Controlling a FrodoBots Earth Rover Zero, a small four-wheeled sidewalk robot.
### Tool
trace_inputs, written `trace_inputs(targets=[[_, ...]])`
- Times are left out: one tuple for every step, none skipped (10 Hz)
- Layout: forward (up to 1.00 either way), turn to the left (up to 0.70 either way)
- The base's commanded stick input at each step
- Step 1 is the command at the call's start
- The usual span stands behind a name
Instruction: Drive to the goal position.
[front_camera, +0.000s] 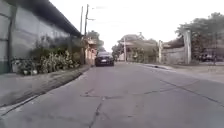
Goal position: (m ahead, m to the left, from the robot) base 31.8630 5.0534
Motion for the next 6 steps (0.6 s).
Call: trace_inputs(targets=[[1.00,0.00],[1.00,0.00],[1.00,0.00],[1.00,0.00],[1.00,0.00],[1.00,0.00]])
